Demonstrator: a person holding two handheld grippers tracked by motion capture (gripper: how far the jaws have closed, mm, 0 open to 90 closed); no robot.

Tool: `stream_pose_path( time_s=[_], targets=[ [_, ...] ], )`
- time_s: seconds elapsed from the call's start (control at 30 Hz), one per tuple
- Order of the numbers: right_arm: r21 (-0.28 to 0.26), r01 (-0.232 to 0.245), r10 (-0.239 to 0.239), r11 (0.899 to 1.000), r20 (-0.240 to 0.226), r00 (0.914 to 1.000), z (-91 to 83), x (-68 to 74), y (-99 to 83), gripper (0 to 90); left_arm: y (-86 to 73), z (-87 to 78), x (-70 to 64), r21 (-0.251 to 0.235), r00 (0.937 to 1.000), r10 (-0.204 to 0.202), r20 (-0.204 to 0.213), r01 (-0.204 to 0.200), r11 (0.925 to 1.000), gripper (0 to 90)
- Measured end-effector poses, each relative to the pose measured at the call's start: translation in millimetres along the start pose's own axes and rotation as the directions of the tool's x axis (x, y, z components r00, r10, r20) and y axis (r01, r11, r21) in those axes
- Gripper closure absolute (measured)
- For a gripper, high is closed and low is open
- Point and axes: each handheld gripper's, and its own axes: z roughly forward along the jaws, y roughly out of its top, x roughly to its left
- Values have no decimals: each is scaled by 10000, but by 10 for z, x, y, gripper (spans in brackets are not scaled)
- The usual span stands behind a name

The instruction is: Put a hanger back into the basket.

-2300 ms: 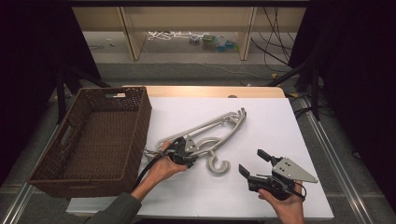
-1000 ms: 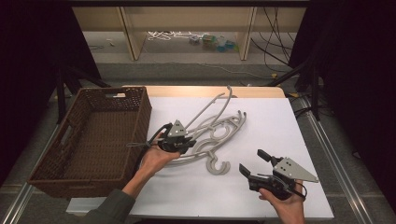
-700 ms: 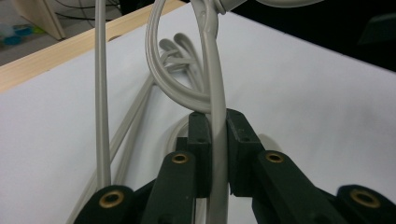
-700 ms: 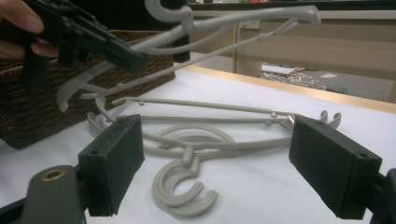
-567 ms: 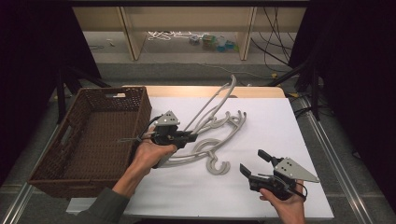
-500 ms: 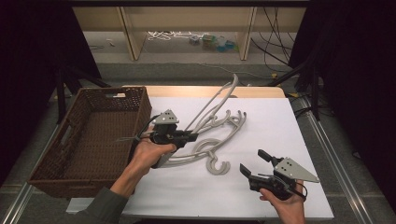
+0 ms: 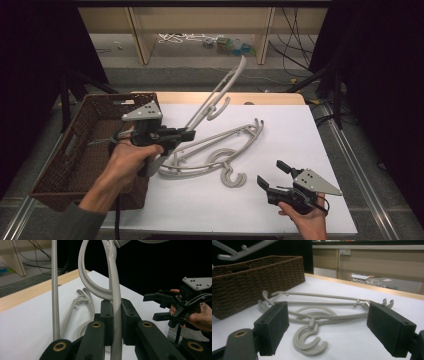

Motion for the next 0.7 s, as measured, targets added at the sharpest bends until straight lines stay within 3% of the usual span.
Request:
stream_pose_path(
  time_s=[0.1, 0.3, 0.53, 0.57, 0.7],
  targets=[
    [242, 93, -94, 9997, 52, 9999, -11, -5, 4, 187, 24, -207, 25, -91, 9993, 132, -347, -135, 9999, 815],
    [119, 81, -82, 9999, 57, 10000, 3, 3, 2, 187, -7, -517, 100, -43, 9941, 330, -1029, -336, 9994, 816],
    [213, 151, -152, 9997, 35, 9999, 3, -2, -1, 186, -167, -725, 289, 374, 9764, 443, -2111, -372, 9986, 816],
    [2, 5, -5, 10000, -47, 10000, 24, 5, -11, 186, -195, -744, 322, 427, 9739, 447, -2228, -360, 9984, 816],
    [113, 50, -49, 9999, -15, 10000, 18, 3, -9, 186, -290, -828, 447, 538, 9631, 363, -2668, -227, 9983, 816]
  ],
)
